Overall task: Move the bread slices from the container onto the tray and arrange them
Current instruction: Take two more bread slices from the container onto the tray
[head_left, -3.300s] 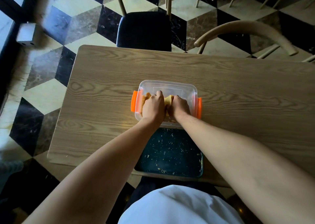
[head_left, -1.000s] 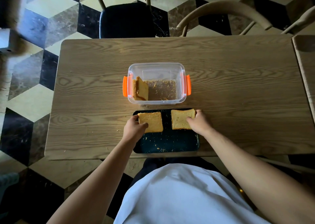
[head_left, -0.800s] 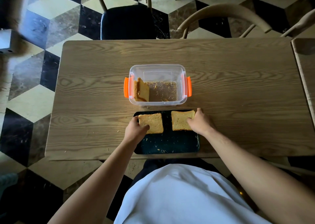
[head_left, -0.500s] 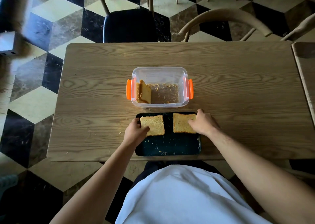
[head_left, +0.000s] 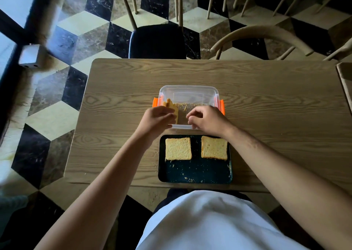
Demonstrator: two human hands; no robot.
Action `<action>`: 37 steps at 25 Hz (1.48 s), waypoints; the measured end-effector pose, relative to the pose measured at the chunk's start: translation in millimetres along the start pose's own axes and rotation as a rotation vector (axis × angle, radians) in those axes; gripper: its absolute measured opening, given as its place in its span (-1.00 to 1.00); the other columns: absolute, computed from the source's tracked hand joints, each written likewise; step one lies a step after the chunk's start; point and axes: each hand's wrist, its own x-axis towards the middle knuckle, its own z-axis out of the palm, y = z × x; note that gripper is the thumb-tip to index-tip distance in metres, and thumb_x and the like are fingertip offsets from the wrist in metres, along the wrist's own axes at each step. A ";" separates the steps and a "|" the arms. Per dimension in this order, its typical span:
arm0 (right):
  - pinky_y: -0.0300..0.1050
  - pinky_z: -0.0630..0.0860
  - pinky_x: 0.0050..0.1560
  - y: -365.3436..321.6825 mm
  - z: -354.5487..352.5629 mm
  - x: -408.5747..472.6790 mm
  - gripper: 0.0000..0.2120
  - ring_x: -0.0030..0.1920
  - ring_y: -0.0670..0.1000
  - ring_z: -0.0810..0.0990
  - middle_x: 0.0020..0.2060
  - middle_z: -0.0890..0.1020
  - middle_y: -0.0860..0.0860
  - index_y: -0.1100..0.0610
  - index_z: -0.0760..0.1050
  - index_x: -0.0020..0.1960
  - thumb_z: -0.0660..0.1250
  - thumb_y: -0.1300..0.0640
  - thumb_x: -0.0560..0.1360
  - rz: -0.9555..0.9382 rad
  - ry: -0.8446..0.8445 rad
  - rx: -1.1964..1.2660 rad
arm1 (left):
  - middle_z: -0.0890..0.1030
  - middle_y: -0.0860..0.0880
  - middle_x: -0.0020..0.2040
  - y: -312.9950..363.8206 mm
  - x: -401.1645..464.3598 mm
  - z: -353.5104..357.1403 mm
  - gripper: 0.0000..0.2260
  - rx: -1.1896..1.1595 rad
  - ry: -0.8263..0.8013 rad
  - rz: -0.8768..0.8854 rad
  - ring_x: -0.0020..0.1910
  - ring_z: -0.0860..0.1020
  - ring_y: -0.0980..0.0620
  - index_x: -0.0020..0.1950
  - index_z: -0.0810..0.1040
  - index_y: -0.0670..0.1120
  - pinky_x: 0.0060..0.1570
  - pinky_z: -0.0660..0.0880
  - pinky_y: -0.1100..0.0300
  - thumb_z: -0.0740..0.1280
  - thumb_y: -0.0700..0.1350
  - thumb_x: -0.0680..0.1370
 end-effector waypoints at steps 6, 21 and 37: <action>-0.28 0.50 -0.33 -8.9 8.6 40.0 -0.87 -0.40 -0.19 0.65 -0.30 0.69 -0.06 0.09 0.64 -0.03 0.33 0.14 0.48 0.059 -0.023 0.051 | 0.67 -0.23 0.12 15.9 30.8 9.6 -0.67 0.009 0.123 -0.045 0.03 0.63 -0.11 0.23 0.56 -0.23 0.15 0.56 -0.10 0.40 -0.32 0.47; -0.12 0.40 -0.07 7.4 54.0 114.3 -0.59 0.06 0.18 0.63 0.06 0.69 0.18 0.10 0.60 0.08 0.33 -0.14 0.37 0.257 -0.051 0.005 | 0.65 -0.16 -0.23 12.0 55.5 44.9 -0.78 0.104 0.108 -0.050 -0.22 0.59 0.03 -0.10 0.59 -0.30 -0.21 0.49 0.11 0.30 -0.24 0.32; -0.02 0.57 -0.01 42.6 36.1 110.6 -0.53 0.07 0.17 0.62 0.13 0.64 0.13 0.16 0.49 0.29 0.34 -0.09 0.48 0.417 0.051 0.053 | 0.40 -0.31 0.23 -22.8 80.1 68.6 -0.49 1.040 0.146 0.097 0.12 0.47 -0.27 0.27 0.34 -0.18 -0.05 0.42 -0.01 0.43 -0.33 0.38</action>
